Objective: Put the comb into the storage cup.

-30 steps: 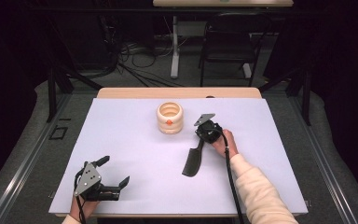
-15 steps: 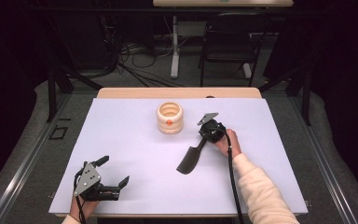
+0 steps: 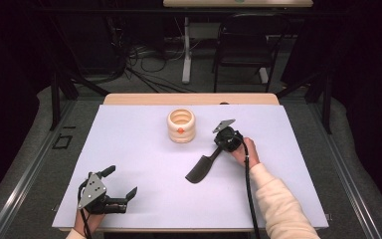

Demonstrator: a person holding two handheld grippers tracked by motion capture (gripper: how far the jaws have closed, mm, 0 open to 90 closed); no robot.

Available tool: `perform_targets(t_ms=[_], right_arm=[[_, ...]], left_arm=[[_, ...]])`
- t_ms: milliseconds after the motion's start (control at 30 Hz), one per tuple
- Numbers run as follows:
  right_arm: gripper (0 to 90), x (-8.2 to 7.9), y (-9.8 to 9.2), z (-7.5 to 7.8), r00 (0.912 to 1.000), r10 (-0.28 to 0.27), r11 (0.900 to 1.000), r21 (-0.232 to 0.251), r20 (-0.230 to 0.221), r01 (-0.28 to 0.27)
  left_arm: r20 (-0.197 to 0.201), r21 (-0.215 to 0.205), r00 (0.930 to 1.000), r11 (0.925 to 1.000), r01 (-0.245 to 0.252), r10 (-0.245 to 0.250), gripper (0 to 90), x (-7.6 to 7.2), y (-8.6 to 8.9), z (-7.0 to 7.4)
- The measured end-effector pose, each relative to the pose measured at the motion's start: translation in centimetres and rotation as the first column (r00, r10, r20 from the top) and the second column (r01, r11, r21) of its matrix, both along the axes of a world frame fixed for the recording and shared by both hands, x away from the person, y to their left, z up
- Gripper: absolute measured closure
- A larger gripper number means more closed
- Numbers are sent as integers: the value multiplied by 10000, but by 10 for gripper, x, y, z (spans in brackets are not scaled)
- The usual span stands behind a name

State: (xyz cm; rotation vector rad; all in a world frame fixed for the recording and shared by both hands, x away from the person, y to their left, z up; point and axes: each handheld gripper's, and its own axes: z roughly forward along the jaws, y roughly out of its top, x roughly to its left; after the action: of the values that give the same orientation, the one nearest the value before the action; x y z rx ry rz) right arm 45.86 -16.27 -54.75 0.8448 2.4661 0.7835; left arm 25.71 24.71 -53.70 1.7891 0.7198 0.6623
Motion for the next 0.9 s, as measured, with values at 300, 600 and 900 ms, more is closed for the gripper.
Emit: perform_targets(t_ms=[300, 600, 900], right_arm=[[900, 0, -2, 0, 9998, -93, 9999, -53, -172, 93], [900, -2, -8, 2, 9992, -226, 9997, -95, -324, 223], [900, -5, -12, 6, 9983, -232, 9996, -166, -536, 223]], left_arm=[[8, 55, 10000, 10000, -4, 4, 0, 0, 0, 0], [30, 64, 10000, 10000, -7, 7, 0, 0, 1, 0], [21, 78, 10000, 10000, -13, 13, 0, 0, 1, 0]])
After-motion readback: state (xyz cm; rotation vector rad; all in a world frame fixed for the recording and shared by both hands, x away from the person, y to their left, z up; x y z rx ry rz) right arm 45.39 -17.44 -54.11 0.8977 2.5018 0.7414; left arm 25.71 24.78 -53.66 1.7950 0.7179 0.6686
